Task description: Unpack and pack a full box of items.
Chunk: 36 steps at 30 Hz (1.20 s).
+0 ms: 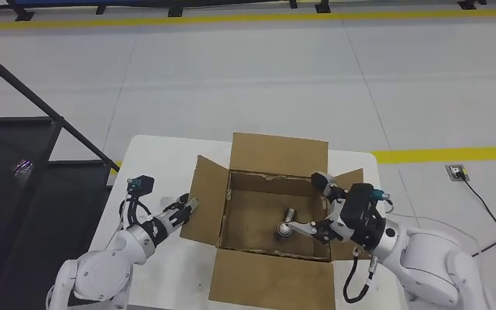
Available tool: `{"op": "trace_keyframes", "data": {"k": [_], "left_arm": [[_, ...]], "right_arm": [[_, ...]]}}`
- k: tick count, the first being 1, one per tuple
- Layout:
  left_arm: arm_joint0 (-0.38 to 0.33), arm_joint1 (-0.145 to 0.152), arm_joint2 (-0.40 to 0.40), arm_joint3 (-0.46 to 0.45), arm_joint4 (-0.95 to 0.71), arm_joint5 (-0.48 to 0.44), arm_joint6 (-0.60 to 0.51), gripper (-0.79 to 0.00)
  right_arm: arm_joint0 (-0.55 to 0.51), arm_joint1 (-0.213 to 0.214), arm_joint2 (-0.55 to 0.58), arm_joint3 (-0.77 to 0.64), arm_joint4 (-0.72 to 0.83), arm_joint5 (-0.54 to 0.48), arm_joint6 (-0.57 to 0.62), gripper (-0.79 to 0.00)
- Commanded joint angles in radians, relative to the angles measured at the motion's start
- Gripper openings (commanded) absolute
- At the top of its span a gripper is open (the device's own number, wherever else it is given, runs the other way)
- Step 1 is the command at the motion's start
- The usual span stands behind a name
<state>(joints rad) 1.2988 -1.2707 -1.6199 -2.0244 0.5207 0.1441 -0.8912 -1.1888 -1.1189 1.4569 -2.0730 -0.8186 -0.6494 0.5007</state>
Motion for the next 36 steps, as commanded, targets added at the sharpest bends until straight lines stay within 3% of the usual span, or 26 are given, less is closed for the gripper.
{"op": "trace_keyframes", "data": {"k": [1, 5, 10, 16, 17, 18, 19, 24, 28, 36], "left_arm": [[0.016, 0.004, -0.019, -0.006, -0.004, -0.002, 0.004, -0.785], [0.033, 0.010, -0.048, -0.008, -0.011, -0.007, 0.006, -0.785], [0.041, 0.018, -0.072, 0.001, -0.026, -0.017, 0.004, -0.785], [0.043, 0.026, -0.087, 0.016, -0.032, -0.027, 0.012, -0.779], [0.044, 0.027, -0.090, 0.019, -0.039, -0.029, 0.014, -0.677], [0.045, 0.028, -0.092, 0.021, -0.045, -0.030, 0.016, -0.431], [0.046, 0.029, -0.095, 0.022, -0.052, -0.029, 0.022, 0.000], [0.052, 0.031, -0.101, 0.014, -0.097, -0.042, 0.064, 0.000], [0.068, 0.031, -0.119, -0.017, -0.141, -0.055, 0.152, 0.000], [0.131, 0.025, -0.124, -0.100, -0.179, -0.108, 0.348, 0.000]], "right_arm": [[0.006, 0.002, -0.021, -0.015, -0.029, -0.020, 0.023, 0.000], [0.039, 0.006, -0.069, -0.028, -0.083, -0.044, 0.095, 0.000], [0.089, 0.007, -0.136, -0.042, -0.138, 0.001, 0.212, 0.000], [0.091, 0.007, -0.137, -0.044, -0.140, 0.011, 0.215, 0.000], [0.091, 0.007, -0.137, -0.044, -0.140, 0.011, 0.215, 0.000], [0.091, 0.007, -0.137, -0.044, -0.140, 0.011, 0.215, 0.000], [0.090, 0.007, -0.138, -0.043, -0.144, 0.013, 0.215, 0.000], [0.126, 0.007, -0.230, -0.042, -0.243, -0.026, 0.297, 0.000], [0.223, -0.002, -0.348, 0.015, -0.293, -0.029, 0.422, 0.000], [0.434, -0.049, -0.572, 0.200, -0.280, 0.075, 0.655, 0.000]]}}
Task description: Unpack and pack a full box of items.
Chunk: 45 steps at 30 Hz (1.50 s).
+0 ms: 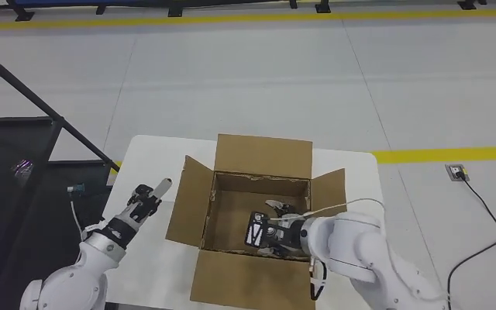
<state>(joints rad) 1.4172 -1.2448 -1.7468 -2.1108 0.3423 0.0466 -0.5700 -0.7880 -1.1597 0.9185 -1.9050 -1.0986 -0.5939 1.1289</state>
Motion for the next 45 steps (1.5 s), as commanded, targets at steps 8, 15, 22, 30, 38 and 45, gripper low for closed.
{"op": "trace_keyframes", "data": {"k": [8, 15, 22, 30, 38, 45], "left_arm": [[0.053, 0.000, 0.021, -0.043, 0.011, -0.033, 0.095, 0.000], [0.056, 0.001, 0.003, -0.023, -0.022, -0.029, 0.137, 0.000], [0.062, 0.005, -0.011, -0.021, -0.035, -0.035, 0.144, 0.000], [0.066, 0.008, -0.017, -0.019, -0.037, -0.034, 0.146, 0.000], [0.065, 0.012, -0.019, -0.017, -0.038, -0.027, 0.147, 0.000], [0.062, 0.016, -0.020, -0.013, -0.039, -0.024, 0.145, 0.000]], "right_arm": [[0.157, -0.058, -0.180, 0.208, -0.031, 0.133, 0.119, 0.000], [0.185, -0.081, -0.222, 0.295, -0.045, 0.183, 0.116, -0.071], [0.184, -0.095, -0.244, 0.363, -0.058, 0.198, 0.102, -0.049], [0.197, -0.113, -0.259, 0.430, -0.048, 0.195, 0.065, -0.382], [0.206, -0.123, -0.253, 0.465, -0.004, 0.168, 0.093, -0.785], [0.204, -0.121, -0.228, 0.428, 0.028, 0.146, 0.118, -0.785]]}}
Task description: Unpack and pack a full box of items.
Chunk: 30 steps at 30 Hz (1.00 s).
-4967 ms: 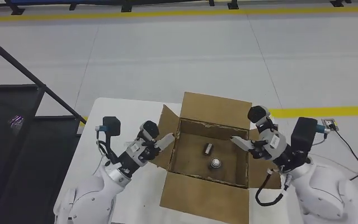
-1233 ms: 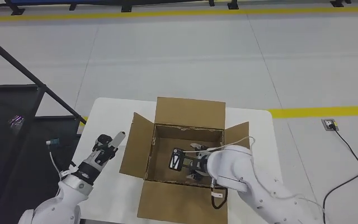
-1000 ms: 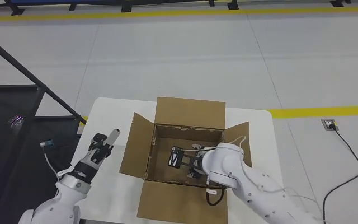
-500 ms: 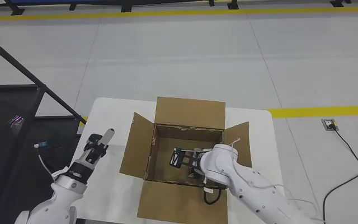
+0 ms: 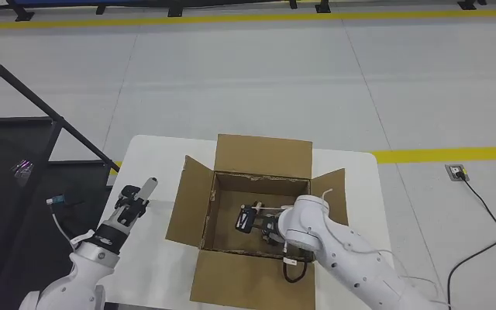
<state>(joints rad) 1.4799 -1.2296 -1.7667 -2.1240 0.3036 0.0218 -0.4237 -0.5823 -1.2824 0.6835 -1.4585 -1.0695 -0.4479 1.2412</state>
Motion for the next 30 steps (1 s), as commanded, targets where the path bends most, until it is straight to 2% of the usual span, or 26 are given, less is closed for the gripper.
{"op": "trace_keyframes", "data": {"k": [1, 4, 8, 11, 16, 22, 27, 30], "left_arm": [[-0.001, 0.001, 0.000, 0.000, 0.000, 0.000, -0.002, 0.000], [-0.004, 0.002, 0.002, -0.002, 0.000, 0.000, -0.001, 0.000], [-0.010, 0.005, 0.002, -0.015, 0.005, -0.002, 0.002, 0.000], [-0.011, 0.006, -0.004, -0.026, 0.002, -0.006, 0.002, 0.000], [-0.016, 0.008, -0.001, -0.023, -0.010, -0.019, -0.001, 0.000], [-0.033, 0.012, 0.025, 0.005, -0.004, -0.041, -0.011, 0.000], [-0.047, 0.014, 0.032, 0.018, -0.011, -0.050, -0.015, 0.000], [-0.053, 0.015, 0.038, 0.023, -0.011, -0.050, -0.018, 0.000]], "right_arm": [[-0.006, 0.005, 0.016, -0.043, -0.002, 0.000, 0.009, -0.785], [-0.026, 0.018, 0.056, -0.142, -0.007, 0.004, 0.029, -0.785], [-0.103, 0.053, 0.161, -0.414, -0.062, 0.037, 0.100, -0.785], [-0.176, 0.079, 0.261, -0.611, -0.151, 0.075, 0.150, -0.785], [-0.306, 0.111, 0.457, -0.881, -0.288, 0.120, 0.156, -0.785], [-0.428, 0.134, 0.752, -0.892, -0.346, 0.143, -0.023, -0.785], [-0.585, 0.147, 0.953, -0.892, -0.305, 0.126, 0.007, -0.785], [-0.656, 0.150, 1.017, -0.885, -0.270, 0.112, 0.030, -0.785]]}}
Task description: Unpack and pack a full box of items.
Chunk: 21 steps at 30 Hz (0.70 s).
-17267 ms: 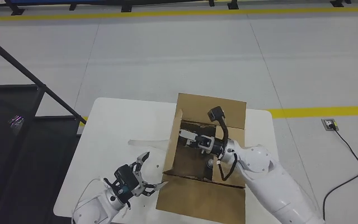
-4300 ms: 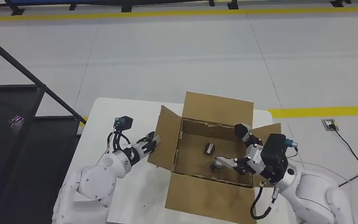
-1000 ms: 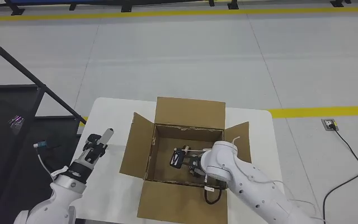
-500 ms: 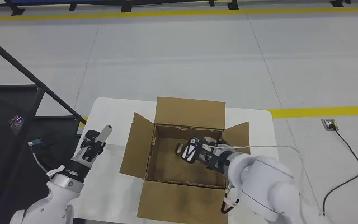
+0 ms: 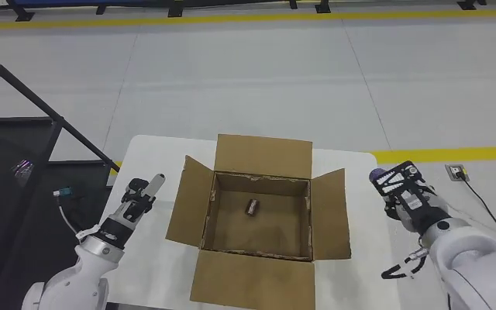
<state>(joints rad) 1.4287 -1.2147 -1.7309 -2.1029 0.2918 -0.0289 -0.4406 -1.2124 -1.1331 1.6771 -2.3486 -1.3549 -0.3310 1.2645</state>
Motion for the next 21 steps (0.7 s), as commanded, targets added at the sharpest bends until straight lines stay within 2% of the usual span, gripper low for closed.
{"op": "trace_keyframes", "data": {"k": [1, 7, 12, 21], "left_arm": [[-0.005, 0.001, 0.005, 0.004, 0.002, 0.002, -0.003, 0.000], [-0.016, 0.004, 0.017, 0.010, 0.007, 0.008, -0.007, 0.000], [-0.023, 0.006, 0.026, 0.013, 0.012, 0.016, -0.014, 0.000], [-0.024, 0.011, 0.014, 0.014, -0.008, 0.018, -0.016, 0.000]], "right_arm": [[-0.050, 0.003, 0.045, 0.027, 0.025, -0.019, 0.023, -0.785], [-0.055, 0.012, 0.030, 0.222, 0.131, -0.117, 0.071, -0.785], [-0.023, 0.016, -0.009, 0.383, 0.179, -0.137, 0.025, -0.785], [0.003, 0.026, -0.025, 0.550, 0.234, -0.167, -0.038, -0.785]]}}
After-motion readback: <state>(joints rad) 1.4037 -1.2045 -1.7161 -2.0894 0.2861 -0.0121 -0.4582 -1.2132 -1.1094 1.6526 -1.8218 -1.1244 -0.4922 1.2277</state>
